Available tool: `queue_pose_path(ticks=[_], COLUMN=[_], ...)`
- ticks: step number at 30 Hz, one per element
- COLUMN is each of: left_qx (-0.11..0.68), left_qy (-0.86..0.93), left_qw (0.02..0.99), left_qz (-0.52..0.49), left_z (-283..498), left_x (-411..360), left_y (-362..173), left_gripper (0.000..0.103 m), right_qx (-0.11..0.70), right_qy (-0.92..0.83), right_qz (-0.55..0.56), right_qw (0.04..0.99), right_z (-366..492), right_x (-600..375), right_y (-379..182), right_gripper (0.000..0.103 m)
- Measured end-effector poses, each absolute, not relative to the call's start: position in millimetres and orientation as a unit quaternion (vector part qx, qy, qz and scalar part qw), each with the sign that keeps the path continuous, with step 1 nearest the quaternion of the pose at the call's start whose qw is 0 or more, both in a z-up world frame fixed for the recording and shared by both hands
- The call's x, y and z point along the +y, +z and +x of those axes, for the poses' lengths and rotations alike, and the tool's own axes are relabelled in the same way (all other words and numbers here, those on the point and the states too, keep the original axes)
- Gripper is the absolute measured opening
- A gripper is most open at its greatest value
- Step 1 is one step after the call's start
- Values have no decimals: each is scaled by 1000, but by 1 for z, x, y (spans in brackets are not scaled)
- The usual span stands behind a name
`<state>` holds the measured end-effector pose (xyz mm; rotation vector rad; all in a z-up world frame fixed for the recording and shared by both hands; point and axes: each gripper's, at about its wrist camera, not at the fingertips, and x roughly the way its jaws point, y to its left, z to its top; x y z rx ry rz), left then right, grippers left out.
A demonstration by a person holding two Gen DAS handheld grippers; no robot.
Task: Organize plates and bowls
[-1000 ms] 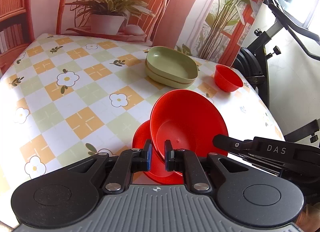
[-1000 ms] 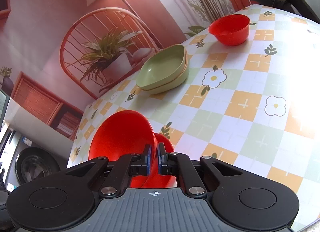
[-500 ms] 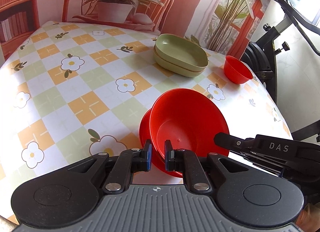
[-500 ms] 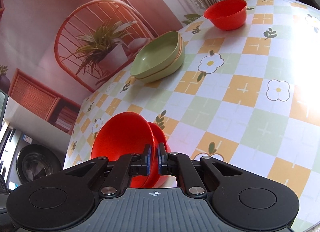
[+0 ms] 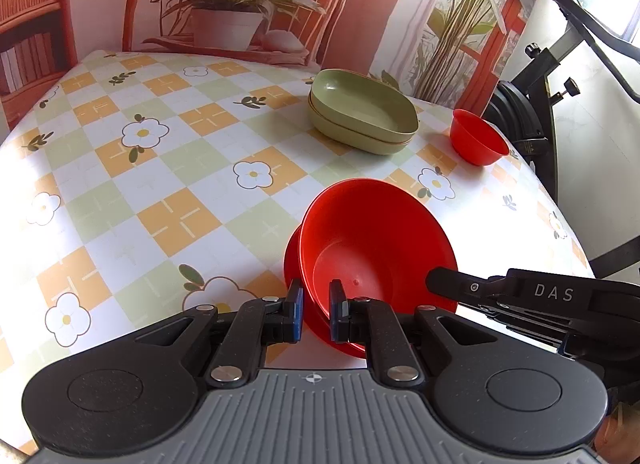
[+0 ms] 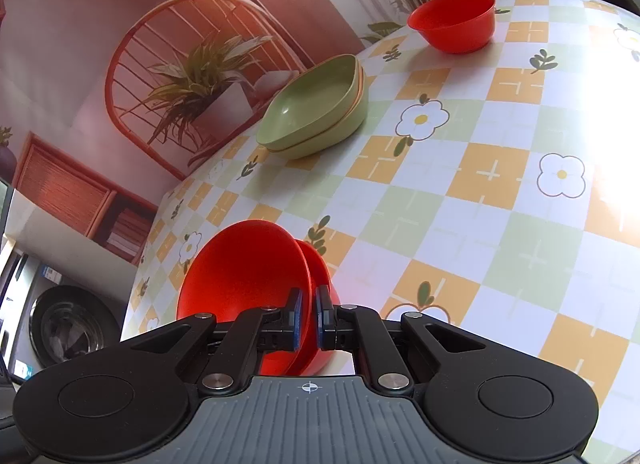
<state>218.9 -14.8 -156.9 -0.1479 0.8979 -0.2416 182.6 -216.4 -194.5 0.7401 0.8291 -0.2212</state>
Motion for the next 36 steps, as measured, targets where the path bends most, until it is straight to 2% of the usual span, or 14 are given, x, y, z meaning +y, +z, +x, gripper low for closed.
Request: queue_pose_path(ticks=[36], left_qx=[417], left_qy=[-124], left_qw=[897], left_qz=[-82], left_z=[215], left_x=[-8], left_y=[-160], left_gripper=[17], right_qx=[394], right_qy=[-105], right_qz=[335], right_qw=[849], right_z=[183], right_x=[-217], right_y=[-195], right_gripper=[8])
